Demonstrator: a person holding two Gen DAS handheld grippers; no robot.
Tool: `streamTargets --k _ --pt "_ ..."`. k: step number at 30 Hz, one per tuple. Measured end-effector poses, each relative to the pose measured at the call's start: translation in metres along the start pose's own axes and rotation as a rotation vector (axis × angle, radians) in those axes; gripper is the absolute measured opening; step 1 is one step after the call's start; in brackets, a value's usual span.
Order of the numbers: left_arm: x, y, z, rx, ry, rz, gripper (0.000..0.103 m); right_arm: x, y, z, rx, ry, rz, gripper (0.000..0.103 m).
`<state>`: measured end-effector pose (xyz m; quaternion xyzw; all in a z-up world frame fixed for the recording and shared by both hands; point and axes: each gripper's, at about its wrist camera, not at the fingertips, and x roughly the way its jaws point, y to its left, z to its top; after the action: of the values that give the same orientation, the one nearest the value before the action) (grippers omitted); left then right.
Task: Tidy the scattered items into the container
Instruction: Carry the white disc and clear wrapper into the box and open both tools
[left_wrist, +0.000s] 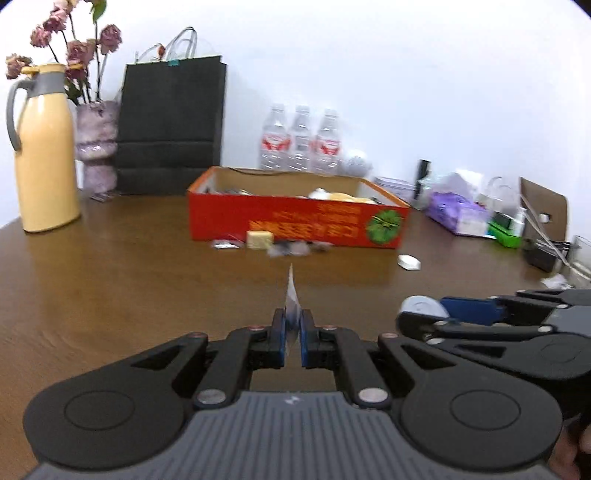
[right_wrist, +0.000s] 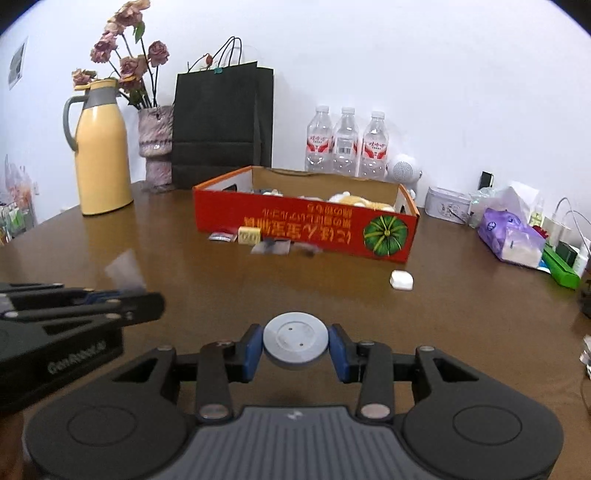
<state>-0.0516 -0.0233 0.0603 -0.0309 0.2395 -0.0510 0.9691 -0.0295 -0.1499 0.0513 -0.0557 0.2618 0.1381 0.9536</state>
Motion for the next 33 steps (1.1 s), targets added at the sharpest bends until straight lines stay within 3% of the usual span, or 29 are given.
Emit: streamTargets --k 5,13,17,19,22,26,29,32,33 --pt "-0.012 -0.008 -0.001 0.008 -0.026 -0.031 0.008 -0.017 0.002 -0.005 0.004 -0.014 -0.009 0.038" --pt "-0.005 0.001 0.000 -0.029 0.017 -0.020 0.008 -0.013 0.000 0.000 0.018 -0.007 0.020 0.038" --pt "0.016 0.018 0.049 -0.019 0.006 -0.038 0.008 -0.004 -0.023 0.043 0.031 -0.062 0.044 0.038" --pt "0.041 0.026 0.085 -0.004 0.044 -0.092 0.008 0.008 -0.037 0.074 0.026 -0.085 0.050 0.038" --pt "0.098 0.045 0.135 -0.036 0.159 -0.200 0.008 0.046 -0.054 0.129 0.013 -0.083 0.053 0.038" --pt "0.190 0.062 0.186 -0.055 0.286 -0.210 0.008 0.134 -0.083 0.195 0.127 0.081 0.137 0.038" --pt "0.256 0.071 0.195 -0.102 0.439 -0.233 0.008 0.205 -0.092 0.228 0.203 0.192 0.207 0.038" --pt "0.298 0.070 0.189 -0.090 0.516 -0.209 0.009 0.261 -0.080 0.240 0.175 0.262 0.177 0.038" --pt "0.306 0.069 0.187 -0.081 0.537 -0.196 0.019 0.278 -0.074 0.242 0.160 0.285 0.166 0.038"
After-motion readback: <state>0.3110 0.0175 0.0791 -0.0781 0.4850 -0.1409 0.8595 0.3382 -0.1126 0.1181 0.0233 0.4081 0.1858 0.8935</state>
